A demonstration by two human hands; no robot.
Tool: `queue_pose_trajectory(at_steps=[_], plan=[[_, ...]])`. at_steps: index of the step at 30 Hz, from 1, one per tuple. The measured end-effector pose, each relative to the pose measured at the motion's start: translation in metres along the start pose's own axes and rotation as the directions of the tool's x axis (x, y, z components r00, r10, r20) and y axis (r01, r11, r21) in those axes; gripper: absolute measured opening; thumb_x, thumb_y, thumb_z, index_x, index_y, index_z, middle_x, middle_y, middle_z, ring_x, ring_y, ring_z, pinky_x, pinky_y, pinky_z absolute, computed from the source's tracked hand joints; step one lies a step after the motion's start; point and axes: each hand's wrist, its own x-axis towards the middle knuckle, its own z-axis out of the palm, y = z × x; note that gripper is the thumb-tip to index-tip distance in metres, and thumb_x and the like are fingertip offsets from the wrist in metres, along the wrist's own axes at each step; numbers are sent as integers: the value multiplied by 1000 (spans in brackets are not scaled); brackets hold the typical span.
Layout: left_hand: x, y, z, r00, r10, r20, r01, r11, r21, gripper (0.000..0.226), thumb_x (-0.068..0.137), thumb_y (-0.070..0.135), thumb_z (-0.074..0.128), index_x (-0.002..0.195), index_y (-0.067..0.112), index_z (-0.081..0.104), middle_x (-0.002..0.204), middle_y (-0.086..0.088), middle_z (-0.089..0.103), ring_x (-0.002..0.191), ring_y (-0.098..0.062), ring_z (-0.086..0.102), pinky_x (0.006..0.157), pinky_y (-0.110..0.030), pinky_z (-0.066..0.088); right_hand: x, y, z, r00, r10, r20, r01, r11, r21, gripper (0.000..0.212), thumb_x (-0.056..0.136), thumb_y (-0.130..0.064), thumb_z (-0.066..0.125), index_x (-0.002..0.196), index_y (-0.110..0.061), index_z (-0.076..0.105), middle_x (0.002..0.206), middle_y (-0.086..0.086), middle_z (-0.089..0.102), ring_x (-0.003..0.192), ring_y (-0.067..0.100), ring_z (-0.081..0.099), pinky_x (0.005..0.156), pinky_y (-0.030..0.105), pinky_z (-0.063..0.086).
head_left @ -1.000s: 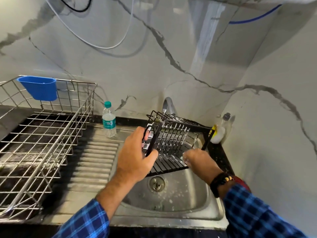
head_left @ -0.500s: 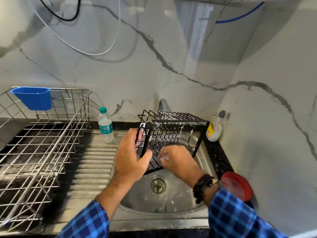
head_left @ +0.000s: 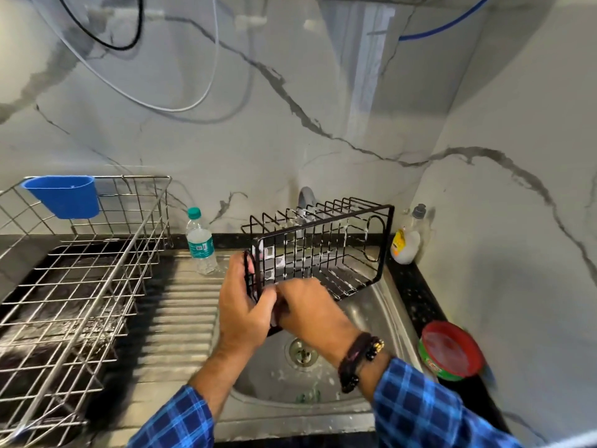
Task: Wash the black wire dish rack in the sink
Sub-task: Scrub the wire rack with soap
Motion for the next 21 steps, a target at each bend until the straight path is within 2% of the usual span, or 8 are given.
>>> queue_pose_trajectory(at_steps=[2, 6, 10, 13, 15, 16, 18, 21], plan=[[-2, 3, -2, 999, 6, -40, -8, 999, -44, 37, 78, 1, 56, 112, 14, 55, 98, 3, 60, 92, -19, 59, 85, -23, 48, 3, 21, -9, 995, 98, 18, -98, 995, -34, 13, 98, -17, 59, 106, -25, 66, 100, -2, 68, 87, 7, 66, 81, 25, 59], [-4, 2, -5, 998, -15, -53, 10, 995, -98, 36, 78, 0, 56, 109, 20, 55, 96, -7, 58, 89, -27, 55, 82, -30, 47, 8, 55, -29, 966, 247, -71, -254, 957, -141, 16, 99, -21, 59, 114, -22, 64, 105, -3, 67, 85, 5, 59, 76, 14, 48], [-5, -2, -2, 998, -36, -45, 30, 993, -112, 37, 80, 3, 57, 108, 28, 55, 95, -7, 59, 87, -29, 57, 81, -36, 49, 7, 18, -13, 990, 139, 36, -136, 987, -91, 18, 97, -16, 60, 113, -22, 65, 108, 0, 67, 95, 11, 66, 90, 27, 57], [-5, -7, -1, 997, -30, -72, 19, 990, -139, 30, 81, 10, 56, 104, 29, 54, 93, 0, 59, 87, -26, 56, 81, -37, 47, 6, -11, 1, 999, 1, 52, 3, 997, -82, 12, 89, -7, 60, 96, -13, 68, 96, 10, 72, 87, 27, 68, 80, 37, 56], [-7, -9, -3, 991, -81, -110, 58, 978, -201, 26, 83, 11, 56, 105, 25, 54, 92, 9, 60, 87, -16, 56, 82, -30, 47, 9, -8, -5, 997, 13, 70, -12, 1000, -13, 10, 92, -11, 61, 90, -16, 68, 95, 6, 72, 81, 18, 65, 75, 31, 53], [-8, -11, -4, 985, -114, -128, 83, 971, -223, 28, 85, 10, 56, 110, 21, 54, 96, 10, 63, 92, -14, 59, 86, -28, 48, 8, -3, -11, 995, 40, 91, -43, 998, 37, 10, 94, -14, 61, 96, -19, 70, 101, 1, 72, 84, 11, 64, 81, 25, 54], [-7, -14, -8, 976, -164, -142, 126, 962, -241, 32, 86, 9, 55, 117, 18, 55, 107, 8, 66, 102, -14, 60, 94, -39, 48, 8, 9, -20, 991, 78, 108, -83, 996, 43, 17, 98, -18, 61, 111, -21, 70, 114, -3, 69, 96, 3, 62, 97, 24, 52], [-5, -14, -9, 969, -222, -104, 184, 939, -289, 33, 87, 10, 53, 100, 40, 56, 94, 15, 62, 89, -10, 57, 86, -48, 46, 9, 9, -22, 986, 56, 158, -59, 998, 9, 22, 97, -26, 63, 116, -18, 71, 122, -2, 68, 104, 6, 61, 105, 31, 48]])
